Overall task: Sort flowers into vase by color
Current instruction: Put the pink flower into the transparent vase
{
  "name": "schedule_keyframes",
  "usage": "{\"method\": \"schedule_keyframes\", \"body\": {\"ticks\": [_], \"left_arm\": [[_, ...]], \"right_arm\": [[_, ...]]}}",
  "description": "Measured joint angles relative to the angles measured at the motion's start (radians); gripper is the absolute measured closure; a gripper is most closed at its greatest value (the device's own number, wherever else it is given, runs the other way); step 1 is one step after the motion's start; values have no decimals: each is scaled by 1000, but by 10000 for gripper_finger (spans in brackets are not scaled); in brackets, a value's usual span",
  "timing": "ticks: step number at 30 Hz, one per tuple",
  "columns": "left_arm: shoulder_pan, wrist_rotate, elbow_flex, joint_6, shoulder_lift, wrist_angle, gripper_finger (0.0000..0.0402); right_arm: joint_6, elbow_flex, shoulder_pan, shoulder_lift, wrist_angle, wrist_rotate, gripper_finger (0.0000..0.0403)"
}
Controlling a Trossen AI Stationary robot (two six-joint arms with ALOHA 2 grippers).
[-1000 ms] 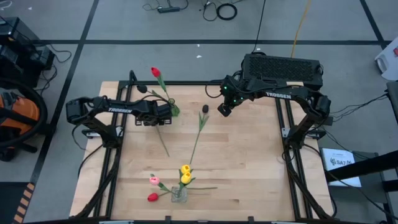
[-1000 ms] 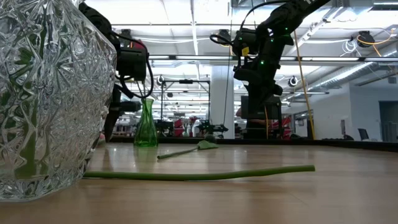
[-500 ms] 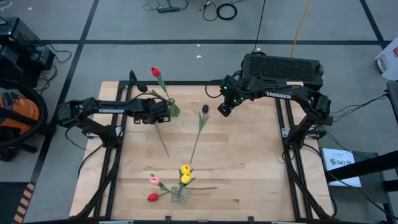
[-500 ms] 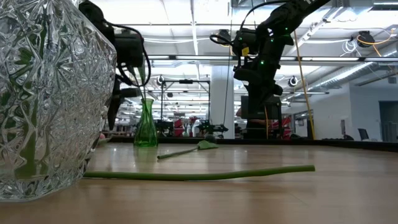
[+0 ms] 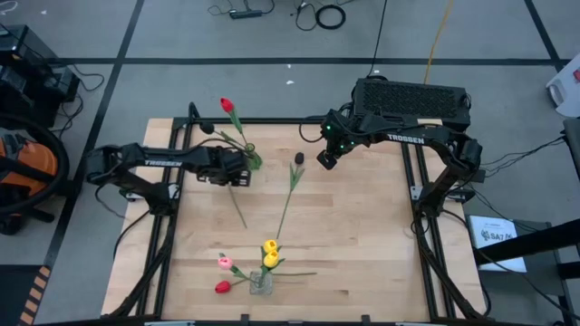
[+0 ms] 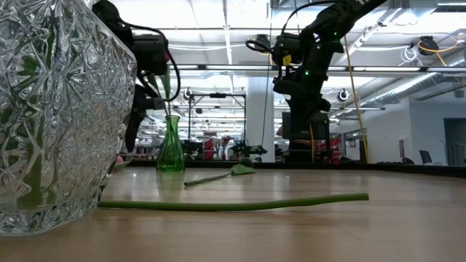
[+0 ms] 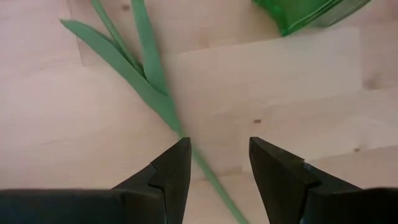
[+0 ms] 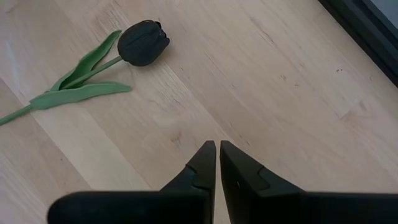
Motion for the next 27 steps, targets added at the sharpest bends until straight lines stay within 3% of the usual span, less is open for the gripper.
{"method": "schedule_keyframes", "body": {"ticks": [12, 27], "left_arm": [[-5, 57, 8, -99, 202, 61, 231], [-25, 90, 28, -108, 89, 38, 231]], "right_arm": [[0, 0, 0, 0, 0, 0, 387], [-3, 0, 0, 0, 13, 0, 387]]}}
